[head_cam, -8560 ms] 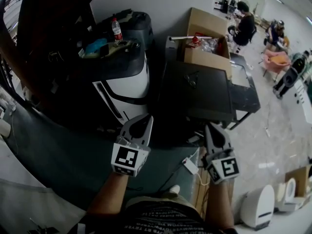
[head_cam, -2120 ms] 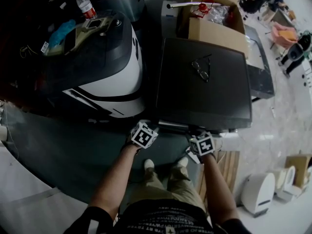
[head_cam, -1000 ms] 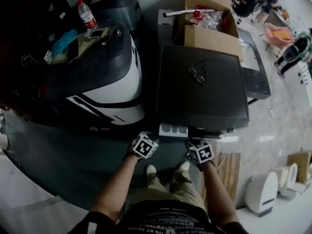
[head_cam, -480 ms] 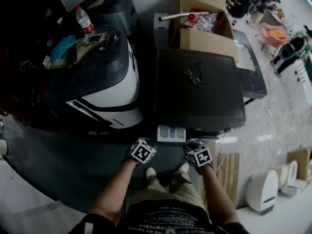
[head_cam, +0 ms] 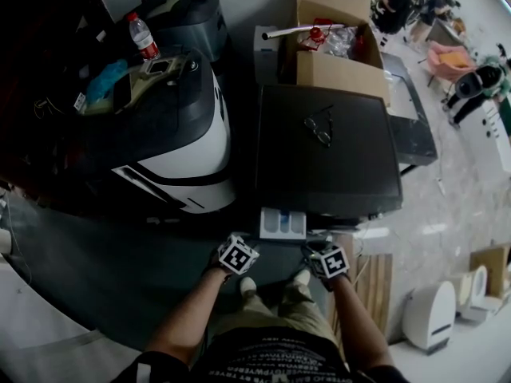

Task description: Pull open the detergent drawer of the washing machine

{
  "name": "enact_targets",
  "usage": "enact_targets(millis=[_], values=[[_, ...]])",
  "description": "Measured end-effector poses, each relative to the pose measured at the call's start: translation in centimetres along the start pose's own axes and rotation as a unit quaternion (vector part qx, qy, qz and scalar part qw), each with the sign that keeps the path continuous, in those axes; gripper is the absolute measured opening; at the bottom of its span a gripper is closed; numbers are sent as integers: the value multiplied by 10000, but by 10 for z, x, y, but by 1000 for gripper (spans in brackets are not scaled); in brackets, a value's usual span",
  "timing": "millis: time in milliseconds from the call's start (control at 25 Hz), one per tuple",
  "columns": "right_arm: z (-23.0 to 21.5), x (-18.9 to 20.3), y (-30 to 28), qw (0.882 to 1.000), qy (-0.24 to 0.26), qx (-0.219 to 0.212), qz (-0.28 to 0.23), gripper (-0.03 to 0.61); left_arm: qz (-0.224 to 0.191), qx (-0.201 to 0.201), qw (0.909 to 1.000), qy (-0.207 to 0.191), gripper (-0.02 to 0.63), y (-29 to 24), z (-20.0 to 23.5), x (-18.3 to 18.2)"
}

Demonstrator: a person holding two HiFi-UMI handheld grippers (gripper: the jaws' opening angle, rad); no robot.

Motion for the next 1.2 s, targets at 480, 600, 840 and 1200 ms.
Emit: enact_targets(millis=[480,600,840,1200], values=[[13,4,3,9996,-16,-259,-99,87,104,130,9997,-171,141,3,-7,4],[16,8,6,9995,-59,-299,40,87,102,229,9996,-116,141,-3,-12,11],[13,17,5,9995,-64,-317,60,87,143,257,9995,-129,141,0,-18,15],[15,25,5,9992,-63,-379,131,87,121,270,9994,-203,141,6,-21,13]])
Point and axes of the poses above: the fingertips, and each gripper's own axes: y backward along the fingers, z to its left, x out of its underside, the point moved 8 cm from there along y, backward along the fingers, and after that the axes turned 11 degrees about -y, right-handed, at the moved point
